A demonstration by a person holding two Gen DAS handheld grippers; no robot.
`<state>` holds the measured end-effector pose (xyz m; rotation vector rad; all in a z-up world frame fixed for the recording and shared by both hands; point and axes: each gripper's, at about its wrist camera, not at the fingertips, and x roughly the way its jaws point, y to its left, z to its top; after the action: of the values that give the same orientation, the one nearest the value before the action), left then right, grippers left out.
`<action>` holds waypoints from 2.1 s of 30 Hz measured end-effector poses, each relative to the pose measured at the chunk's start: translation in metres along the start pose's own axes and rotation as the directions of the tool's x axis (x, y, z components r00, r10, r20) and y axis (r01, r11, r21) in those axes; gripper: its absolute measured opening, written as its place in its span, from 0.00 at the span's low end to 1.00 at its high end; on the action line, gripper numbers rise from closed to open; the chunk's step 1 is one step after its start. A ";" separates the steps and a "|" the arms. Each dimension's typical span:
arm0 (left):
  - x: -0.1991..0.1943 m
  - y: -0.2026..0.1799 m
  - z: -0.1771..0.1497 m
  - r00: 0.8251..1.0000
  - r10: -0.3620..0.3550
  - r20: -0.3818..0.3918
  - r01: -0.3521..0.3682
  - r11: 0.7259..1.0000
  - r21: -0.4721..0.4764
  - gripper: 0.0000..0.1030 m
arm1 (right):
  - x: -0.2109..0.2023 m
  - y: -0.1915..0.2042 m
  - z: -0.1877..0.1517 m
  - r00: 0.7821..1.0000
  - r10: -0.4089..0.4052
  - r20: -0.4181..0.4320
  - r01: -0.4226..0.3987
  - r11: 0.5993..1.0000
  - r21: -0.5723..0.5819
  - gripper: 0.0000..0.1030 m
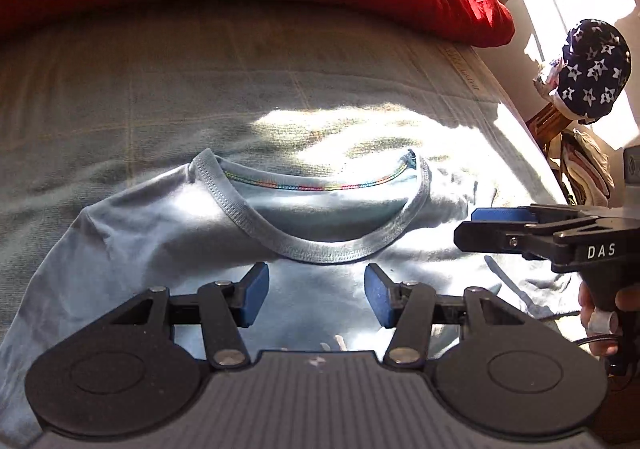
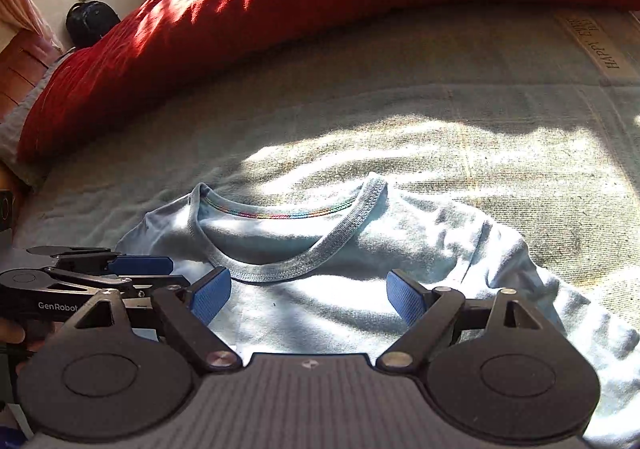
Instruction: Fold clothes
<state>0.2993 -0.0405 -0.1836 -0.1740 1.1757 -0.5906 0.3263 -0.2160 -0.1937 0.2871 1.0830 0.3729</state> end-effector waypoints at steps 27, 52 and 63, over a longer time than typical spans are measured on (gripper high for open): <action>0.004 0.023 0.029 0.997 0.075 0.016 -0.076 0.996 0.039 0.56 | 0.090 0.042 0.050 0.987 -0.075 -0.143 -0.046 0.717 -0.696 0.49; 0.041 0.031 0.049 1.000 0.002 -0.003 -0.002 1.000 0.003 0.61 | 0.057 -0.010 0.043 0.988 -0.121 -0.095 0.083 0.941 -0.328 0.25; 0.016 0.009 0.052 0.998 0.056 0.037 -0.060 0.991 0.120 0.60 | 0.028 -0.021 0.051 0.985 -0.173 0.005 0.166 0.938 -0.304 0.43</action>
<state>0.3537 -0.0498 -0.1799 -0.0458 1.1057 -0.6041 0.3872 -0.2254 -0.2024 -0.0840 1.0457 0.3822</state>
